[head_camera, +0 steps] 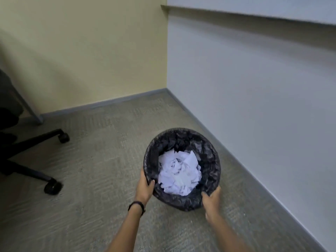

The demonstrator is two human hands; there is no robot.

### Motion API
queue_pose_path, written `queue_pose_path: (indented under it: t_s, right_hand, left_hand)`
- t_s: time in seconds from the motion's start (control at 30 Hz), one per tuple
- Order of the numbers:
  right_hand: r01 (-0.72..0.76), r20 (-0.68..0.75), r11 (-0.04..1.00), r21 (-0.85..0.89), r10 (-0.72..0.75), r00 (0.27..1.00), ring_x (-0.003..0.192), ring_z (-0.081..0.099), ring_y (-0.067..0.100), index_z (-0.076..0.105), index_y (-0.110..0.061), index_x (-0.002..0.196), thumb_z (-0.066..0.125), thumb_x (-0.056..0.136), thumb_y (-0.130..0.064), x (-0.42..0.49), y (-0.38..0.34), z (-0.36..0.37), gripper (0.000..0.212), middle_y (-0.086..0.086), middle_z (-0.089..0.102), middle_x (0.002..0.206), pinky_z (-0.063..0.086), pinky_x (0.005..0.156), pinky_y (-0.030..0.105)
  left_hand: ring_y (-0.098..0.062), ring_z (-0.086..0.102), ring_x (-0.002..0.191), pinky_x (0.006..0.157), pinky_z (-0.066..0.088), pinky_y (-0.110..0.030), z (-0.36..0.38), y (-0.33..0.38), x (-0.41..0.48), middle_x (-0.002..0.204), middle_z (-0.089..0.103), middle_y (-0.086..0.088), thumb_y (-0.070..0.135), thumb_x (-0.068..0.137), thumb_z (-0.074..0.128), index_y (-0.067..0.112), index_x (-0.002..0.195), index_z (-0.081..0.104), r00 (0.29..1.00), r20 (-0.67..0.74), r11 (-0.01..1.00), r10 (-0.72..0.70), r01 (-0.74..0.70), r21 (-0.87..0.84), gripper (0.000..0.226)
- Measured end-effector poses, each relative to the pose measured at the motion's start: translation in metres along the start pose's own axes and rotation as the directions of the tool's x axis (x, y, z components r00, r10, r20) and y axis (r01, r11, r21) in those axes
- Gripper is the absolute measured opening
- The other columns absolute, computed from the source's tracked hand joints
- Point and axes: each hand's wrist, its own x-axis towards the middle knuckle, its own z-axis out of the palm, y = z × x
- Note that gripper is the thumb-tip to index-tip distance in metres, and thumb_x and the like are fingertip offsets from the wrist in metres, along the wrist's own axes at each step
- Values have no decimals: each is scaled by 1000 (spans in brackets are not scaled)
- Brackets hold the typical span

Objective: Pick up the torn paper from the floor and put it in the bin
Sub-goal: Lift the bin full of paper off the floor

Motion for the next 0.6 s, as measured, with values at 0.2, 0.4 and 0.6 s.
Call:
queue_pose_path:
  t_s: [0.2, 0.4, 0.6]
  right_hand:
    - [10, 34, 999, -33, -8, 999, 126, 43, 29, 18, -9, 144, 45, 92, 5, -38, -114, 12, 60, 13, 35, 146, 36, 102, 39]
    - [62, 64, 997, -41, -60, 996, 102, 45, 20, 24, -10, 138, 45, 89, 5, -84, -263, 7, 55, 16, 46, 132, 40, 95, 39]
    - [121, 72, 992, -41, -118, 990, 109, 50, 26, 26, -9, 138, 47, 87, 6, -140, -414, -23, 57, 14, 48, 131, 40, 94, 36]
  left_hand:
    - [-21, 43, 131, 108, 39, -38, -60, 111, -8, 144, 40, 2, 3, 97, 45, 23, 150, 14, 998, -64, 999, -20, 22, 24, 65]
    - [-18, 53, 113, 87, 42, -27, -114, 255, -22, 124, 51, 6, -3, 91, 46, 21, 144, 25, 987, -158, 999, 12, -6, 38, 62]
    - [-16, 57, 92, 79, 50, -31, -155, 412, -41, 94, 55, 13, -1, 91, 47, 22, 141, 29, 988, -152, 999, -19, 25, 40, 58]
